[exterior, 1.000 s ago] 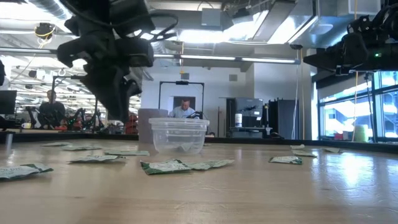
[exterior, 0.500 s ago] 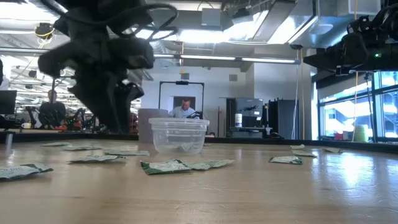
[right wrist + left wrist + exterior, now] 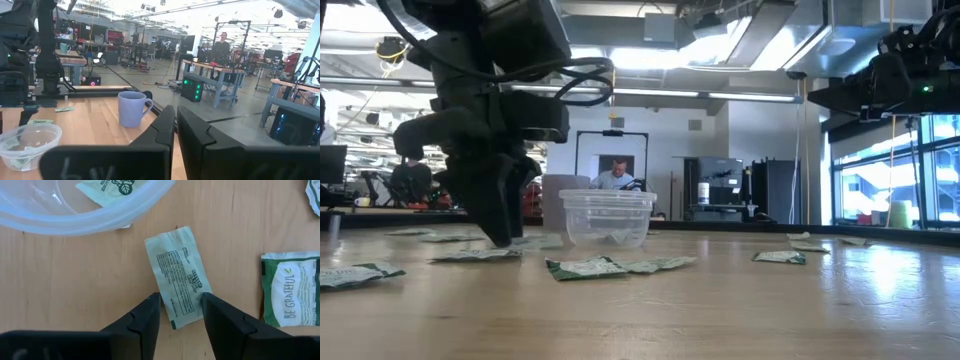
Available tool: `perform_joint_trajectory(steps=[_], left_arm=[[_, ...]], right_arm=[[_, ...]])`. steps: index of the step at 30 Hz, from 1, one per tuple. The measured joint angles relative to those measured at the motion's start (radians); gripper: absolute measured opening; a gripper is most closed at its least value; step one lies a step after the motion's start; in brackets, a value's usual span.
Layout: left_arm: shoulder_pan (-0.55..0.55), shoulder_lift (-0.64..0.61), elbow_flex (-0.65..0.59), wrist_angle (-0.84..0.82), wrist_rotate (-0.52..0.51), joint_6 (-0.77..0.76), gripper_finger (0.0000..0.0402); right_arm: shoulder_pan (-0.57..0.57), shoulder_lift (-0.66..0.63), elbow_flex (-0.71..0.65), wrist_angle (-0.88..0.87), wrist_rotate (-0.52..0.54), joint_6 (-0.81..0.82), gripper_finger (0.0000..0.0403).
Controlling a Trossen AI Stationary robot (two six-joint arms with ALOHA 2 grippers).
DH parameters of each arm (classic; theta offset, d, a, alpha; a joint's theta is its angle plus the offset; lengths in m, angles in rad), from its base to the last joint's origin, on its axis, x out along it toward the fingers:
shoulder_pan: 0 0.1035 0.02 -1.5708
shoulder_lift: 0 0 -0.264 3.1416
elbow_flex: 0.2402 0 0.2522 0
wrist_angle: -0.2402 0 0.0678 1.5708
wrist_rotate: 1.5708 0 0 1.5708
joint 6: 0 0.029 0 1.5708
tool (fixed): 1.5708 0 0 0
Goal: Pick and place Stevia / Truvia into bins
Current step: Put the stevia packet into the transparent container
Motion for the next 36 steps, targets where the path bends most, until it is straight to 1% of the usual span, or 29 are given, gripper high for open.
perform_joint_trajectory(steps=[9,15,21,27,33,36], left_arm=[[0.001,0.0,-0.002,-0.003,-0.001,0.002,0.009],[0.001,0.002,-0.002,-0.003,0.005,0.032,0.0058],[0.0,0.003,0.028,-0.044,0.011,0.046,0.0031],[0.0,0.006,0.084,-0.172,0.012,0.046,0.0014],[0.001,0.007,0.153,-0.338,0.01,0.077,0.0016],[0.003,0.007,0.197,-0.383,0.006,0.119,0.0016]], right_arm=[[0.0,0.0,0.0,0.0,0.0,-0.001,0.0026],[0.0,0.0,0.0,0.0,0.0,-0.001,0.0026],[0.0,0.0,0.0,0.0,0.0,-0.001,0.0026],[0.0,0.0,0.0,0.0,0.0,-0.002,0.0026],[0.0,0.0,0.0,0.0,0.0,-0.002,0.0026],[0.0,0.0,0.0,0.0,0.0,-0.002,0.0026]])
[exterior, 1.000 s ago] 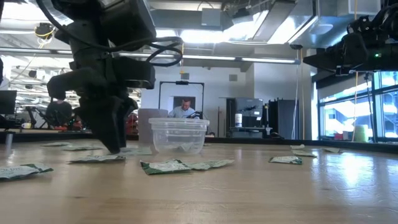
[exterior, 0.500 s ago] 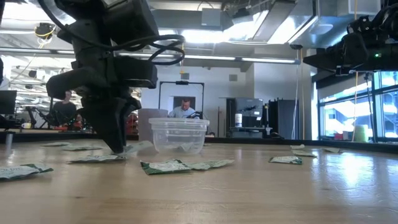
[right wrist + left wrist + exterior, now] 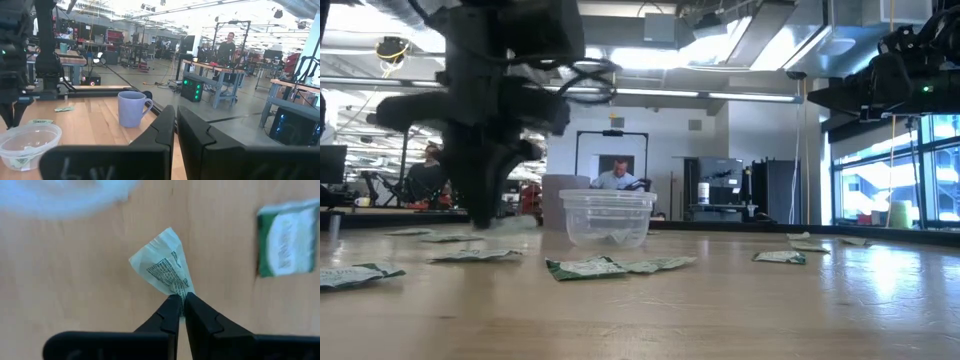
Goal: Pick and place Stevia / Truvia into bins
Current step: Put the stevia packet into the transparent container
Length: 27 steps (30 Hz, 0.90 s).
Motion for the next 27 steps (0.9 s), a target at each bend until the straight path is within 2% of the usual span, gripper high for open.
perform_joint_trajectory(steps=[8,14,19,22,27], left_arm=[[0.024,-0.003,0.126,-0.016,-0.003,0.132,0.0017],[0.053,-0.003,0.144,0.094,-0.097,0.26,0.0017],[0.098,-0.002,0.144,0.155,-0.159,0.251,0.0017],[0.124,-0.002,0.144,0.152,-0.134,0.233,0.0017],[0.138,0.003,0.144,0.153,-0.039,0.233,0.0017]], right_arm=[[0.0,0.0,0.0,0.0,0.0,0.0,0.0026],[0.0,0.0,0.0,0.0,0.0,0.0,0.0026],[0.0,0.0,0.0,0.001,0.0,0.0,0.0026],[0.0,0.0,0.0,0.001,0.0,0.0,0.0026],[0.0,0.0,0.0,0.001,0.0,0.0,0.0026]])
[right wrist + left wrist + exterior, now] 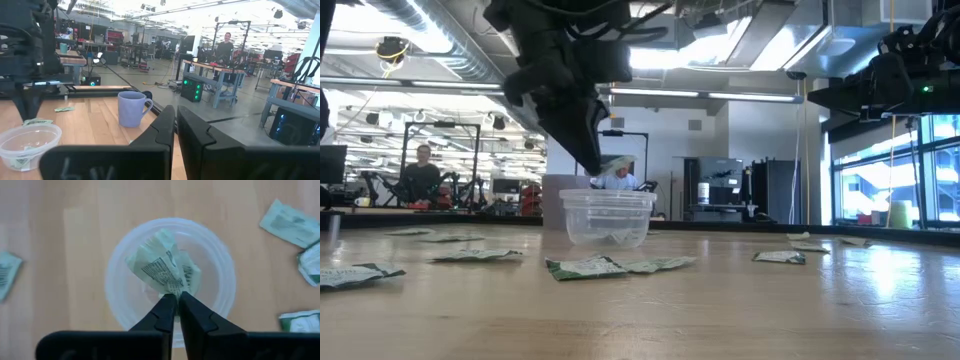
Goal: Pick and place Stevia / Truvia into bins
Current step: Put the stevia packet into the transparent container
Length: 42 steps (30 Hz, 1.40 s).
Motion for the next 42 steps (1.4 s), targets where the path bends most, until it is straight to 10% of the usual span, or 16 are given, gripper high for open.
perform_joint_trajectory(steps=[13,26,42], left_arm=[[0.0,0.102,0.0,-0.006,0.002,0.034,0.0018],[0.0,-0.06,0.0,-0.066,-0.016,0.022,0.0086],[0.002,-0.15,-0.109,-0.302,-0.066,-0.408,0.0093]], right_arm=[[0.0,0.0,0.0,0.0,0.0,0.0,0.0026],[0.0,0.0,0.0,0.0,0.0,0.0,0.0026],[0.0,0.0,0.0,-0.011,0.0,0.001,0.0026]])
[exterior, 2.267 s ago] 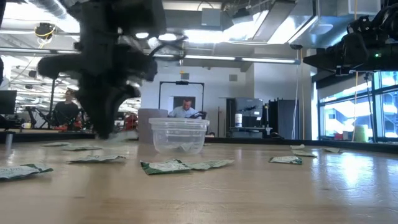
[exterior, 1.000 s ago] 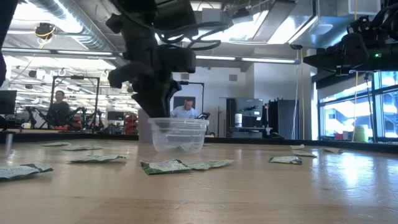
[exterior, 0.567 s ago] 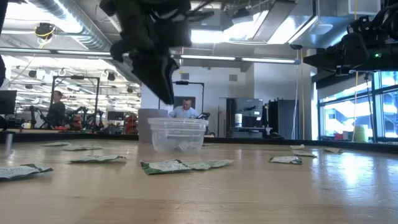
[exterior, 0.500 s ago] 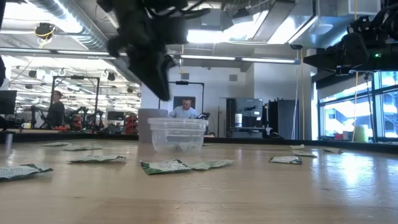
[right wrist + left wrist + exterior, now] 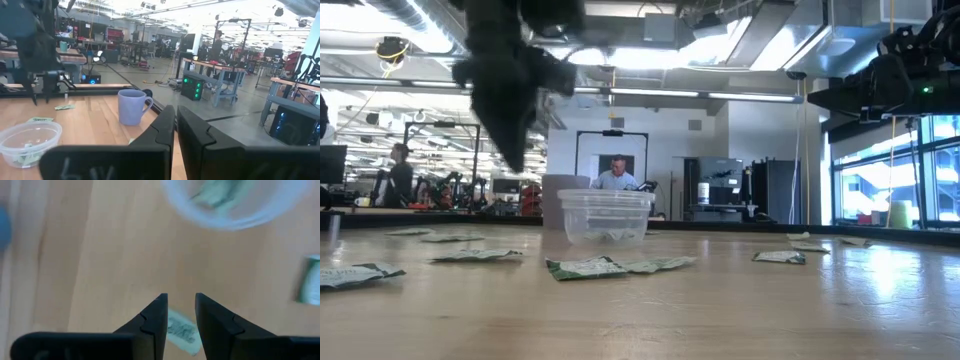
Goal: Pick and place Stevia / Truvia into bins
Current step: Put the stevia packet into the transparent container
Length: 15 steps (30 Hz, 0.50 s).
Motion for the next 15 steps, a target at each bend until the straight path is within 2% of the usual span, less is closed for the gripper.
perform_joint_trajectory(steps=[5,9,15], left_arm=[[0.01,0.0,-0.095,0.012,0.012,-0.096,0.0095],[0.01,0.0,-0.157,0.064,0.066,-0.171,0.0101],[0.01,0.0,-0.219,0.086,0.069,-0.283,0.0109]], right_arm=[[0.0,0.0,0.0,-0.001,0.0,0.001,0.0026],[0.0,0.0,0.0,-0.002,0.0,0.002,0.0026],[0.0,0.0,0.0,-0.005,0.0,0.003,0.0026]])
